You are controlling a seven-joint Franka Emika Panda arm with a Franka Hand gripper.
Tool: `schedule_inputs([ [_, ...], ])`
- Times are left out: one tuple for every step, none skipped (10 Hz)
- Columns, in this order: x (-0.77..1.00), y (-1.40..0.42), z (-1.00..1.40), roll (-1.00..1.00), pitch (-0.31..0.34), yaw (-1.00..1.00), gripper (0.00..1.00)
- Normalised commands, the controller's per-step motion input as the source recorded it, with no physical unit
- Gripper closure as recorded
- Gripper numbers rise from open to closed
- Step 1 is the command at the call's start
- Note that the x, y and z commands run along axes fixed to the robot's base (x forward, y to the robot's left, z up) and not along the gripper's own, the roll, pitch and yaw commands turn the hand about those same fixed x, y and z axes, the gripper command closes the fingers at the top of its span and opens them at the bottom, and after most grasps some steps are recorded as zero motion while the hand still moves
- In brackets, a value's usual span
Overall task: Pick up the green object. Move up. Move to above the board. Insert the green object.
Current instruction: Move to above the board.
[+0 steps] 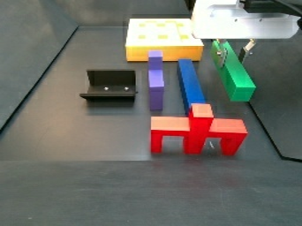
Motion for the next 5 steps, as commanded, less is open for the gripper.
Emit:
schedule_inputs([
  [-0.01, 0.00, 1.40, 0.00, 0.012, 0.01, 1.00],
  [-0.05, 0.00, 1.40, 0.00, 0.040, 0.00, 1.00],
  [-0.05, 0.00, 1.40, 0.03, 0.020, 0.01, 1.00],
  [0.00, 0.00, 1.40, 0.02, 0.026, 0.00, 1.00],
  [0.03, 0.00, 1.40, 0.00, 0.084, 0.00, 1.00],
])
